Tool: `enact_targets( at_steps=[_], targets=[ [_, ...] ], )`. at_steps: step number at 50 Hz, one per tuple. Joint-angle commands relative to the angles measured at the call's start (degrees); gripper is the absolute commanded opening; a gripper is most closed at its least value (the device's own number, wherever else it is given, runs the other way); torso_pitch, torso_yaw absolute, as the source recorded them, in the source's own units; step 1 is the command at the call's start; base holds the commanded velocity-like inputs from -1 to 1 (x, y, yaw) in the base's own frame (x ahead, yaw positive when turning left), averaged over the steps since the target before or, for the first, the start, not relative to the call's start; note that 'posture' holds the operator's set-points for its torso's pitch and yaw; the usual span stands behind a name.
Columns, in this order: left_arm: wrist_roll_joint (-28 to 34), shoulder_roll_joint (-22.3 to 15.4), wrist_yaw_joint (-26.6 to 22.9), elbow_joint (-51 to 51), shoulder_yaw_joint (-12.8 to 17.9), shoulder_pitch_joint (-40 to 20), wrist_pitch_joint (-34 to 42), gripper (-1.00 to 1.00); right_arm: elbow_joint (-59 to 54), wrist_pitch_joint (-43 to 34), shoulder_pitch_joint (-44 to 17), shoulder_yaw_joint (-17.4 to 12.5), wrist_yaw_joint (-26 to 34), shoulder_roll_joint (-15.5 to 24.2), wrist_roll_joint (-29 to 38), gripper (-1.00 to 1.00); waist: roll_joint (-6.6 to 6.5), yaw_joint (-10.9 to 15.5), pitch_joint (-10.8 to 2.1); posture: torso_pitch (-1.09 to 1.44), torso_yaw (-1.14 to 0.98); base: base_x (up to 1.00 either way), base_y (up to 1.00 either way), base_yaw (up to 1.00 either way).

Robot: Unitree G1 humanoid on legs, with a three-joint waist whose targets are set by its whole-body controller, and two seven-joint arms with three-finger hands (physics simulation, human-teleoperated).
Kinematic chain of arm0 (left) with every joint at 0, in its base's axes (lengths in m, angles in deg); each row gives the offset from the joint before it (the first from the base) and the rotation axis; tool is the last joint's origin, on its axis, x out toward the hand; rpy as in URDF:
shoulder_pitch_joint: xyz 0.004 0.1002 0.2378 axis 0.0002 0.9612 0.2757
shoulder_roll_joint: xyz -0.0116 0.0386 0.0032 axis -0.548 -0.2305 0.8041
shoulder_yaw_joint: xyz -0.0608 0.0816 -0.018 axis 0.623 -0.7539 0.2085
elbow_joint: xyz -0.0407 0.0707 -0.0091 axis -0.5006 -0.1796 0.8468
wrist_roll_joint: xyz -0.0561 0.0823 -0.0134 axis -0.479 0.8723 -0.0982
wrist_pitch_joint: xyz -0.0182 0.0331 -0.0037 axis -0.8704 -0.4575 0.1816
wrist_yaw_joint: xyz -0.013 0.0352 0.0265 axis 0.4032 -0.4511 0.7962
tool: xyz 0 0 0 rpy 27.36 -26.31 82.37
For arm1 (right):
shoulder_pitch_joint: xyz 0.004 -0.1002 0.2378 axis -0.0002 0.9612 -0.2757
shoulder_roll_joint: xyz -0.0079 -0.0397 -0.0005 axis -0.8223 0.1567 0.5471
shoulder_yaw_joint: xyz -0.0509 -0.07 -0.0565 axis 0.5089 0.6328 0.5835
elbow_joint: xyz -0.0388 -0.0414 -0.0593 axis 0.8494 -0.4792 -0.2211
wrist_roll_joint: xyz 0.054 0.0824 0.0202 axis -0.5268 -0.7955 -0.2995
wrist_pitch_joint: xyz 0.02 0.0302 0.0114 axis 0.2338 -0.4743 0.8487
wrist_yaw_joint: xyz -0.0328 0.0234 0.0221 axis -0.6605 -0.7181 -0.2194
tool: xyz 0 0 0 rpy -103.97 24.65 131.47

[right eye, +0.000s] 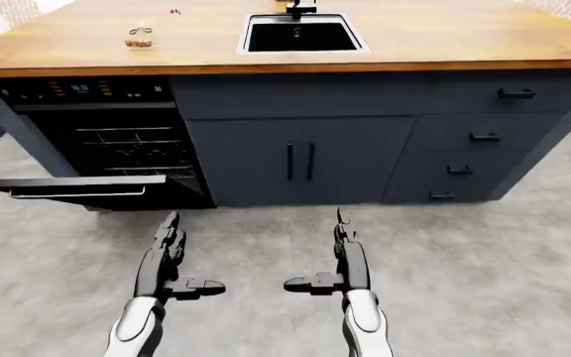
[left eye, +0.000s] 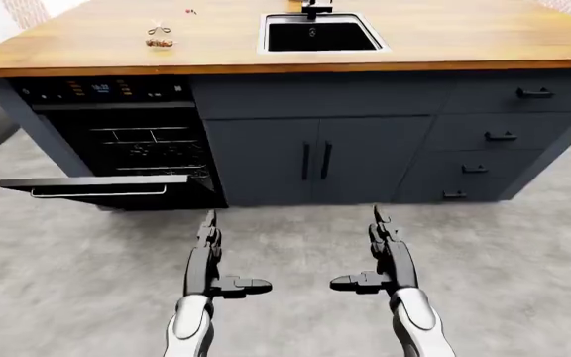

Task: Close the dishwasher door

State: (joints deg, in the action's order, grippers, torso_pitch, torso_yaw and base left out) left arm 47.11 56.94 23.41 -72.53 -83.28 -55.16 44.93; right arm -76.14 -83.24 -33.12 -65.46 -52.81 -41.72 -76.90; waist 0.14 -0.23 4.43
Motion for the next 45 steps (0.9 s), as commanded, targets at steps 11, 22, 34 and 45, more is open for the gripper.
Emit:
enact_targets(
  at_steps=[11, 22, 34, 45],
  targets=[
    [1.68, 0.26, 1.31, -4.21, -0.98, -1.13, -5.82, 1.00, 4.43, 4.47, -0.37, 0.25, -0.13, 0.29, 2.21, 1.00, 0.46, 0.43, -4.28, 0.00, 0.00, 0.00, 0.00, 0.00],
    [1.99, 0.31, 1.40, -4.95, -1.10, -0.73, -5.46, 1.00, 4.15, 5.79, 0.53, -0.22, -0.49, 0.30, 1.93, 1.00, -0.03, 0.65, -5.97, 0.00, 0.00, 0.00, 0.00, 0.02],
    [2.06, 0.39, 1.38, -6.00, -1.26, -0.37, -4.83, 1.00, 4.84, 5.39, 1.11, 0.16, 0.22, 0.13, 1.61, 1.00, -0.24, 1.26, -3.80, 0.00, 0.00, 0.00, 0.00, 0.29],
    [2.34, 0.57, 1.43, -6.19, -1.72, 0.01, -5.03, 1.00, 4.94, 4.06, 0.84, -0.09, -0.48, 0.21, 2.10, 1.00, -0.19, 1.91, -3.35, 0.00, 0.00, 0.00, 0.00, 0.31]
  ],
)
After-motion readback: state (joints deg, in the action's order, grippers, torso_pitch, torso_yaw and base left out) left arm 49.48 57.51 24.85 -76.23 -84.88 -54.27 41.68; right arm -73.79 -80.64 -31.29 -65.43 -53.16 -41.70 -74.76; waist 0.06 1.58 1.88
